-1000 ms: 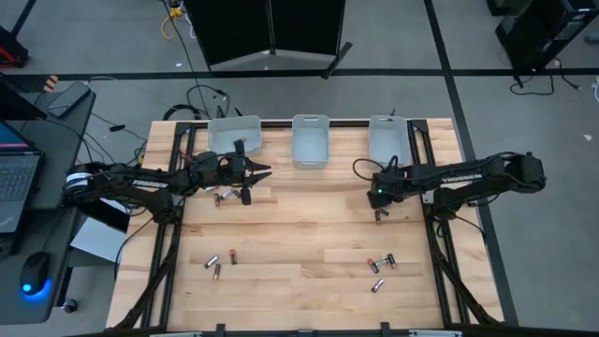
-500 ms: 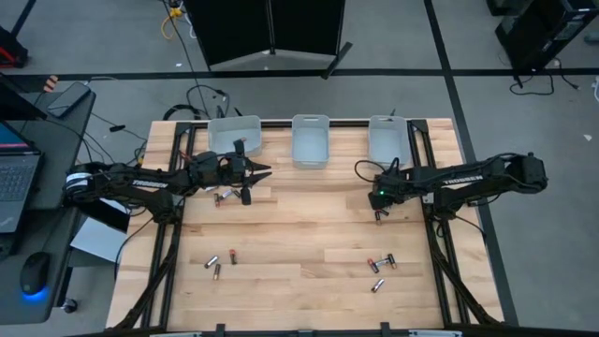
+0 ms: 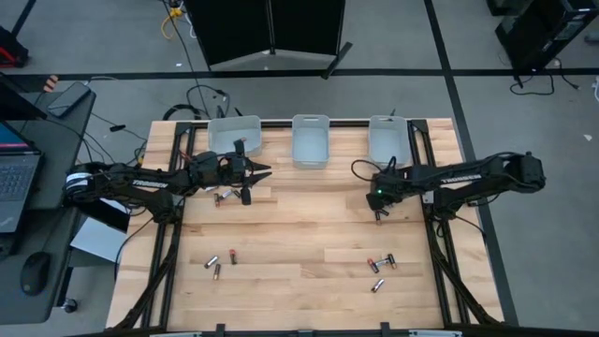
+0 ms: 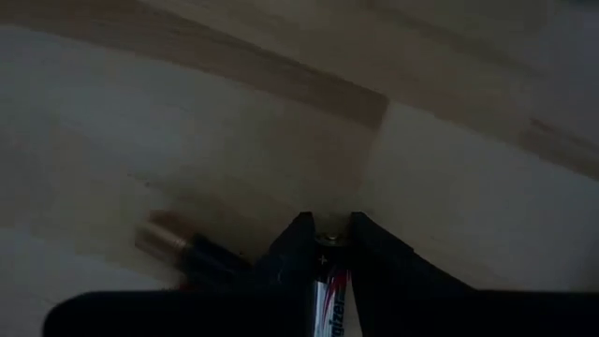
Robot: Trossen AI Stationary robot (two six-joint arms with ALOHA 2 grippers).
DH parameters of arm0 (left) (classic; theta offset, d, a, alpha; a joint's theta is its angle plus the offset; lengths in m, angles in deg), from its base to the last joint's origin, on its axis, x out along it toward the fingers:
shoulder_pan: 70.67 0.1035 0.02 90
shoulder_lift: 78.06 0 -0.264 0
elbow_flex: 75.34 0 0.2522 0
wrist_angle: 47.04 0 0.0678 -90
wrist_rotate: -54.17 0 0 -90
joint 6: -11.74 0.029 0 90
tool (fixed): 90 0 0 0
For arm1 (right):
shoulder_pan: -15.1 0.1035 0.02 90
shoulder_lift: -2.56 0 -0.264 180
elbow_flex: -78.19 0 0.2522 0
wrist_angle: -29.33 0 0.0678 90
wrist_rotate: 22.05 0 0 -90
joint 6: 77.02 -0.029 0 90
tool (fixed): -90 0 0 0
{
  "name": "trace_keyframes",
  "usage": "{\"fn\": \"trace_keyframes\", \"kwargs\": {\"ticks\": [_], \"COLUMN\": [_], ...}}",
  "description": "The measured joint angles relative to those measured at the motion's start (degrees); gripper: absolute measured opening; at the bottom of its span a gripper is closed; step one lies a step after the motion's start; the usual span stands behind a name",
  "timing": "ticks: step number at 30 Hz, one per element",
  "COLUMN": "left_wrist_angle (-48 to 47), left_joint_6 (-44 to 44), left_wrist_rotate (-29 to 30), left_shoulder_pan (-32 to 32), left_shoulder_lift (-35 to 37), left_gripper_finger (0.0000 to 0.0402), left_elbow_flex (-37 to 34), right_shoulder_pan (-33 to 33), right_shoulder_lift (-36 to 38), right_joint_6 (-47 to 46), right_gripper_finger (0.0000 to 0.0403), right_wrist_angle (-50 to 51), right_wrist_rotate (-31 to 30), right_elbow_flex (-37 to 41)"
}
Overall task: Sort batteries
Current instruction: Put the black silver battery into the right bin
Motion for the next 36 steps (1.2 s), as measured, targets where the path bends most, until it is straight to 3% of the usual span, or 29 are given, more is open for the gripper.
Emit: {"fn": "trace_keyframes", "kwargs": {"ticks": [7,11,18,25,36], "left_wrist_angle": [0.04,0.07,0.17,0.22,0.22], "left_joint_6": [0.00,0.00,-0.15,-0.17,-0.20], "left_wrist_rotate": [0.00,0.00,0.00,0.00,0.00], "left_shoulder_pan": [-0.01,-0.01,0.00,0.01,0.01], "left_shoulder_lift": [0.00,0.00,0.01,0.00,0.01], "left_gripper_finger": [0.0087,0.0087,0.0087,0.0087,0.0087], "left_elbow_flex": [0.00,0.00,0.00,0.00,0.00], "right_shoulder_pan": [-0.16,-3.09,-17.78,-35.35,-44.51], "right_shoulder_lift": [0.11,0.11,0.20,-3.99,-19.07], "right_joint_6": [7.35,12.99,25.29,34.97,40.82], "right_gripper_finger": [0.0058,0.0058,0.0058,0.0058,0.0057], "right_wrist_angle": [-0.68,1.29,3.93,-2.38,-7.10], "right_wrist_rotate": [0.76,-2.59,-6.42,-1.99,-0.34], "right_elbow_flex": [-9.52,-16.22,-24.22,-24.34,-24.37]}}
